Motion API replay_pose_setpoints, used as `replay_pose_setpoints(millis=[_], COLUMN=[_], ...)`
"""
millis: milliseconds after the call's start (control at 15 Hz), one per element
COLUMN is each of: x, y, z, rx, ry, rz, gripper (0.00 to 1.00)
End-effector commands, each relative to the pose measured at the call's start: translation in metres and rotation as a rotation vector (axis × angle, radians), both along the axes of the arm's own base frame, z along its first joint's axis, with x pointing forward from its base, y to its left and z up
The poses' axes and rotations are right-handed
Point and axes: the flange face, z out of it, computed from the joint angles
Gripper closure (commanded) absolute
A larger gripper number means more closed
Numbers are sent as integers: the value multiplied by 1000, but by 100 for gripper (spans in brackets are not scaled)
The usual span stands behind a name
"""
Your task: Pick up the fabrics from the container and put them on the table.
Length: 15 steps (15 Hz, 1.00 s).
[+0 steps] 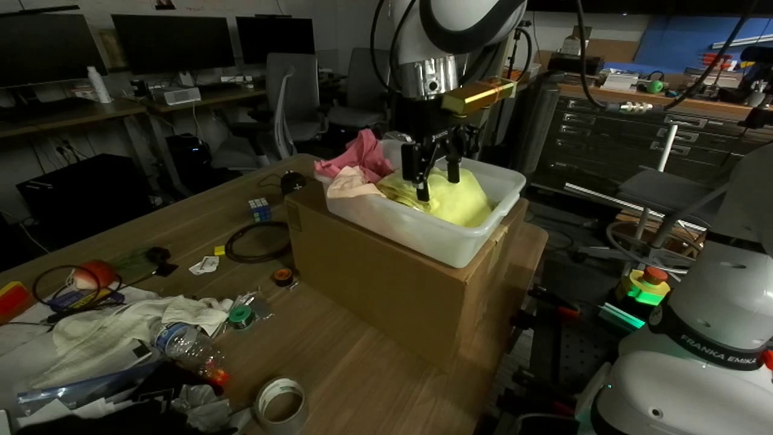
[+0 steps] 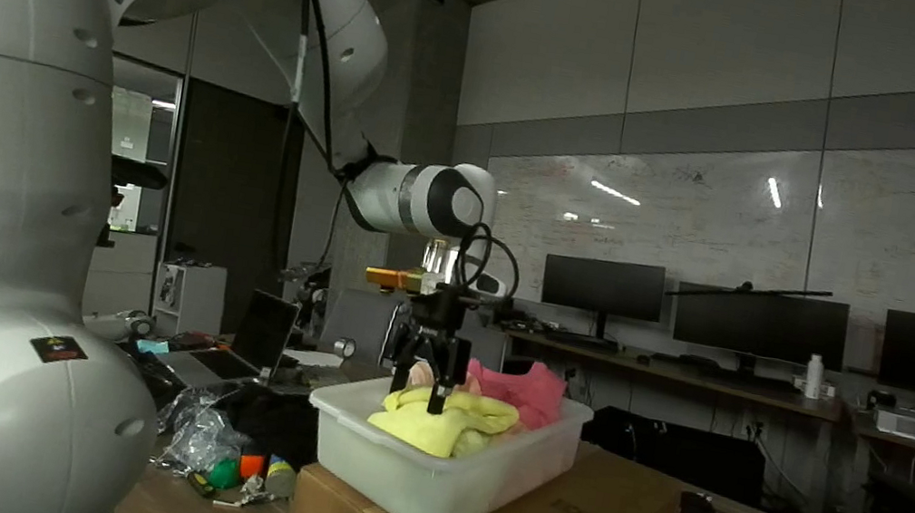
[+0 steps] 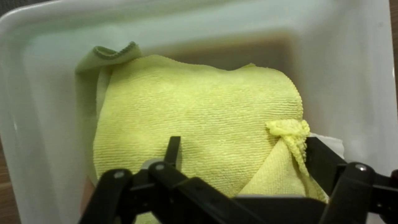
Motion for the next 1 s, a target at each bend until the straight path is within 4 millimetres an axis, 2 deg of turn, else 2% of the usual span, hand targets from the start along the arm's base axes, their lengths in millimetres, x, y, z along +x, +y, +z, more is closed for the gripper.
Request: replay_pose_setpoints(millis=[0,333,867,933], x=[4,11,21,20], y=[-3,-3,-12,-12], z=[-4,-11,-40,-43], rx=[16,-23,-74,-74], ry=[-30,-98,-175,-177], rz=[33,96,137,136], gripper=[0,0,0,5])
